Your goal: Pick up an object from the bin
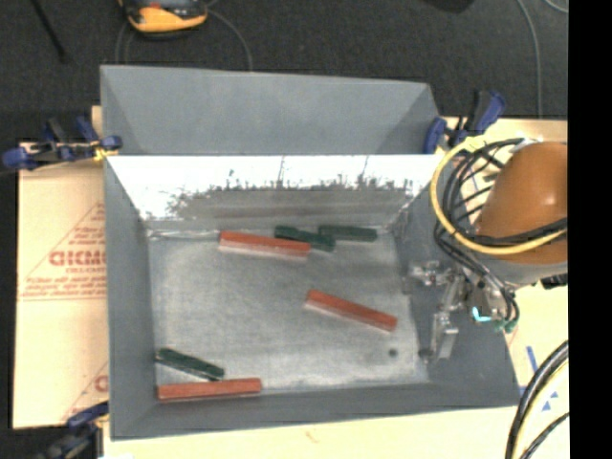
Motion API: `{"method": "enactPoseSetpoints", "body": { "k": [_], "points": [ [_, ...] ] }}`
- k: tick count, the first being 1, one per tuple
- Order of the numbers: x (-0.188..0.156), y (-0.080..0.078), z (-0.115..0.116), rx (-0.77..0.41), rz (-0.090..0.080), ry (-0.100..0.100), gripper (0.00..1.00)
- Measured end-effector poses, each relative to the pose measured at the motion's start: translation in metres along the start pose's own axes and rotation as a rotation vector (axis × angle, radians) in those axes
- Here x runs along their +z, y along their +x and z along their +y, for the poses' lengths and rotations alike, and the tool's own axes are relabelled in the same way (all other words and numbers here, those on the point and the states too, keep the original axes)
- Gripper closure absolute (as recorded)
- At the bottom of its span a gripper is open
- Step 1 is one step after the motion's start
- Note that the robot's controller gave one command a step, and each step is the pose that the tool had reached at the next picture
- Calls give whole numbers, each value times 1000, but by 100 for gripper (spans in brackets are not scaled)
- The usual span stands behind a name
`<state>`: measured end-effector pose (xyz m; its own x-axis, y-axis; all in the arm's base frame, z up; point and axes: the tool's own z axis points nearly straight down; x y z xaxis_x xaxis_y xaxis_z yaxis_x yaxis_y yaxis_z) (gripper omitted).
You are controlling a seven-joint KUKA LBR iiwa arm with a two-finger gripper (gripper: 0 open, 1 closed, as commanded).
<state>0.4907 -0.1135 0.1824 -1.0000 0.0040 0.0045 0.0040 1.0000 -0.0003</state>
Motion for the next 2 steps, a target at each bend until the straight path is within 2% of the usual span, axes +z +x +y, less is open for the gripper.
{"method": "enactPoseSetpoints", "body": {
  "k": [1, 2],
  "points": [
    [-4, -2, 0, -4, -8, 2, 0],
    [63, -28, 37, 74, -14, 0, 0]
  ]
}}
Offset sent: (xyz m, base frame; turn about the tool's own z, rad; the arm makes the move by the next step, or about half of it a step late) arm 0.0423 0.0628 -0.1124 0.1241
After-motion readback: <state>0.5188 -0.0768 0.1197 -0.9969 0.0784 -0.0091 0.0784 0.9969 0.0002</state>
